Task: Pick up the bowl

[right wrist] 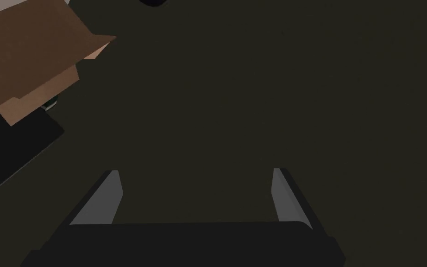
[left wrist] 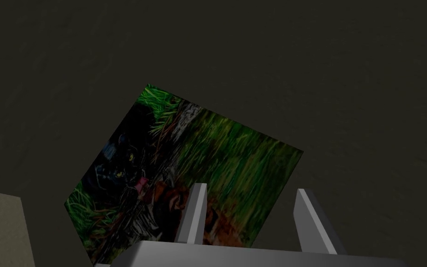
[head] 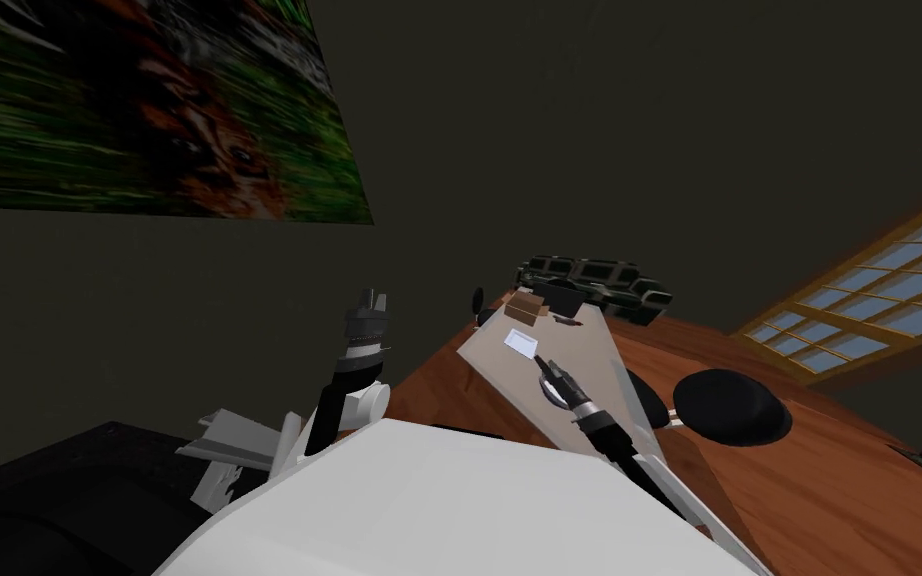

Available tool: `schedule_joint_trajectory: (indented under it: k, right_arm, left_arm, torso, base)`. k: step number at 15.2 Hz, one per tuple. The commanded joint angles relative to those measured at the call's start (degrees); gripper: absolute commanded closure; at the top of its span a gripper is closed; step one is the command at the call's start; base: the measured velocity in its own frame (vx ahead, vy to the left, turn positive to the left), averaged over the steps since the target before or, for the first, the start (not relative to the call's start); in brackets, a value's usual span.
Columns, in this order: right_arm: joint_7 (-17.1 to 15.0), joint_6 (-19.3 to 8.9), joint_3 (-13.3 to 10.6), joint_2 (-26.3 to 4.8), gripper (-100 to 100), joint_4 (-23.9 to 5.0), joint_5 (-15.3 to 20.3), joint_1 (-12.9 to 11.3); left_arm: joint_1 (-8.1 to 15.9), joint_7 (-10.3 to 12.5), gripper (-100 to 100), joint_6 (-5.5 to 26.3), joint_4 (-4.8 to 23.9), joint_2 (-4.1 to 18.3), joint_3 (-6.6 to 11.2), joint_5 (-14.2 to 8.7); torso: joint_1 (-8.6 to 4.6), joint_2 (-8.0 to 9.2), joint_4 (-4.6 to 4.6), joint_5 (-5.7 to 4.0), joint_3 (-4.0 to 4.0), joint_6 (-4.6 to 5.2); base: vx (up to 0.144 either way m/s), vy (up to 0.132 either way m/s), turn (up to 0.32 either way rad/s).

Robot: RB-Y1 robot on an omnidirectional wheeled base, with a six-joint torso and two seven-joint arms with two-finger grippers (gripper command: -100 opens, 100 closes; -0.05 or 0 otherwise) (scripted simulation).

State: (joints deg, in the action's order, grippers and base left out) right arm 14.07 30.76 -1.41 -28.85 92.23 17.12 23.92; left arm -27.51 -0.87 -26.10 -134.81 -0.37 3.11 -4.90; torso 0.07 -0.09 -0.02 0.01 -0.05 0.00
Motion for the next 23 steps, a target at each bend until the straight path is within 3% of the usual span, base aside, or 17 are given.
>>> schedule_joint_trajectory:
  k: [1,4,5,7,8,11,14,16,17,19,20,23]
  right_arm:
    - [1.61,0.59,-0.56,-1.65,-100,-2.86,2.53,-0.28]
    - [1.61,0.59,-0.56,-1.65,-100,-4.31,2.53,-0.28]
    - [2.8,0.83,-1.02,-3.31,-100,-5.97,4.7,-0.73]
    - [2.8,0.83,-1.02,-3.31,-100,-7.72,4.7,-0.73]
    - [3.99,1.08,-1.5,-4.94,-100,-9.15,6.89,-1.19]
    - [3.99,1.08,-1.5,-4.94,-100,-11.16,6.89,-1.19]
    - [6.39,1.6,-2.51,-8.1,-100,-16.17,11.25,-2.1]
    - [6.39,1.6,-2.51,-8.1,-100,-18.05,11.3,-2.1]
    - [7.58,1.86,-3.03,-9.61,-100,-19.5,13.5,-2.54]
    - [7.58,1.86,-3.03,-9.61,-100,-21.48,13.5,-2.54]
    - [8.75,2.13,-3.57,-11.07,-100,-23.81,15.68,-2.98]
    - [9.92,2.41,-4.12,-12.48,-100,-27.78,17.84,-3.4]
  left_arm:
    - [0.0,0.0,0,0.0,0.0,0.0,0.0,0.0]
    - [0.0,0.0,0,0.0,0.0,0.0,0.0,0.0]
    - [0.0,0.0,0,0.0,0.0,0.0,0.0,0.0]
    - [0.0,0.0,0,0.0,0.0,0.0,0.0,0.0]
    - [0.0,0.0,0,0.0,0.0,0.0,0.0,0.0]
    - [0.0,0.0,0,0.0,0.0,0.0,0.0,0.0]
    - [0.0,0.0,0,0.0,0.0,0.0,0.0,0.0]
    - [0.0,0.0,0,0.0,0.0,0.0,0.0,0.0]
    - [0.0,0.0,0,0.0,0.0,0.0,0.0,0.0]
    - [0.0,0.0,0,0.0,0.0,0.0,0.0,0.0]
    - [0.0,0.0,0,0.0,0.0,0.0,0.0,0.0]
    - [0.0,0.0,0,0.0,0.0,0.0,0.0,0.0]
  torso:
    - [0.0,0.0,0.0,0.0,0.0,0.0]
    - [0.03,-0.01,0.0,0.01,-0.01,0.01]
    - [0.0,0.01,0.0,0.0,0.01,0.01]
    - [0.03,-0.01,0.0,0.01,0.0,-0.01]
    - [0.01,0.0,0.0,0.0,0.0,0.01]
    - [0.01,0.0,0.0,0.01,0.0,0.01]
    - [0.02,0.0,0.0,0.0,0.0,-0.01]
    - [0.05,-0.04,-0.01,0.02,-0.02,-0.01]
    - [0.03,-0.02,0.0,0.02,-0.01,0.01]
    - [0.05,-0.04,-0.01,0.02,-0.02,-0.01]
    - [0.04,-0.03,-0.01,0.01,-0.02,0.01]
    - [0.09,-0.06,-0.01,0.03,-0.03,-0.03]
  base:
    - [0.022,0.027,0.117]
    - [0.022,0.019,0.05]
    - [0.022,0.023,0.104]
    - [0.021,0.021,0.082]
    - [0.022,0.024,0.123]
    - [0.02,0.016,0.048]
    - [0.026,0.026,0.132]
    - [0.029,0.023,0.085]
    - [0.031,0.028,0.105]
    - [0.029,0.025,0.083]
    - [0.032,0.027,0.105]
    - [0.037,0.036,0.141]
